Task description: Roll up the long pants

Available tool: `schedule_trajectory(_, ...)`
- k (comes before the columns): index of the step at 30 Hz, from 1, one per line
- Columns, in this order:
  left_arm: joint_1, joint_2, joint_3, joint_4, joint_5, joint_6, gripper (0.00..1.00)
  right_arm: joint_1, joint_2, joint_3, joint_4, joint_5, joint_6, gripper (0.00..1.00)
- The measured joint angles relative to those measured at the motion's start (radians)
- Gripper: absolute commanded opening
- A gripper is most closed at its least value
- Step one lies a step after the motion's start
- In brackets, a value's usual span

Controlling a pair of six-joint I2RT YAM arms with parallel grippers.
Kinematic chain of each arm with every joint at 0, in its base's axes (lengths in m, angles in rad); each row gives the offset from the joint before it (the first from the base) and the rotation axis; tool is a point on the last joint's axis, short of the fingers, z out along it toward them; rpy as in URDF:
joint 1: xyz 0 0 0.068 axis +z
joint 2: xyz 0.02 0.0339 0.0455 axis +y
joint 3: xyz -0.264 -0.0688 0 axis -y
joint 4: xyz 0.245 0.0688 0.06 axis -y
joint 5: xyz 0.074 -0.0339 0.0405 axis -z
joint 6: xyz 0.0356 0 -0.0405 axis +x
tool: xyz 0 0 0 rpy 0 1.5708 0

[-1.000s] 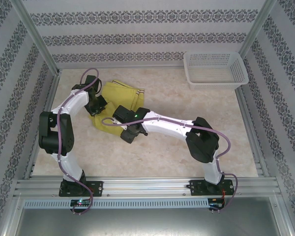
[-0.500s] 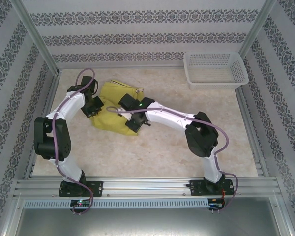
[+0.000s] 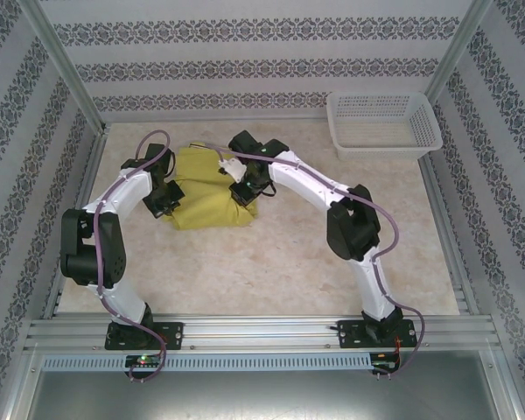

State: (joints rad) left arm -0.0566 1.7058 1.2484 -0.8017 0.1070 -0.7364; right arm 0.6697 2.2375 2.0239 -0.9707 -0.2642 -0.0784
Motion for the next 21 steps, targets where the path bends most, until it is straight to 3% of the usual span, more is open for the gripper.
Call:
schedule_trajectory(11,0.014,0.004,0.0,0.0,0.0,0.001,0.0,-0.091,0.095,0.043,-0.028,-0.071,-0.031,0.04)
schedule_trajectory(12,0.014,0.01,0.002,0.0,0.001,0.002,0.0,-0.1,0.097,0.043,-0.026,-0.074,-0.032,0.08)
schedule_trajectory(13,0.014,0.018,0.003,0.001,0.0,0.004,0.0,-0.106,0.098,0.043,-0.024,-0.076,-0.034,0.2)
schedule_trajectory(14,0.015,0.03,0.006,0.001,0.001,0.005,0.0,-0.112,0.103,0.045,-0.024,-0.078,-0.034,0.43)
schedule_trajectory(15,0.015,0.045,0.01,0.0,0.0,0.007,0.0,-0.114,0.107,0.047,-0.024,-0.077,-0.038,0.55)
schedule_trajectory(17,0.019,0.072,0.016,0.001,0.0,0.011,0.0,-0.117,0.111,0.045,-0.024,-0.071,-0.042,0.68)
schedule_trajectory(21,0.024,0.099,0.023,0.0,0.005,0.014,0.0,-0.109,0.085,-0.004,0.002,-0.025,-0.054,0.77)
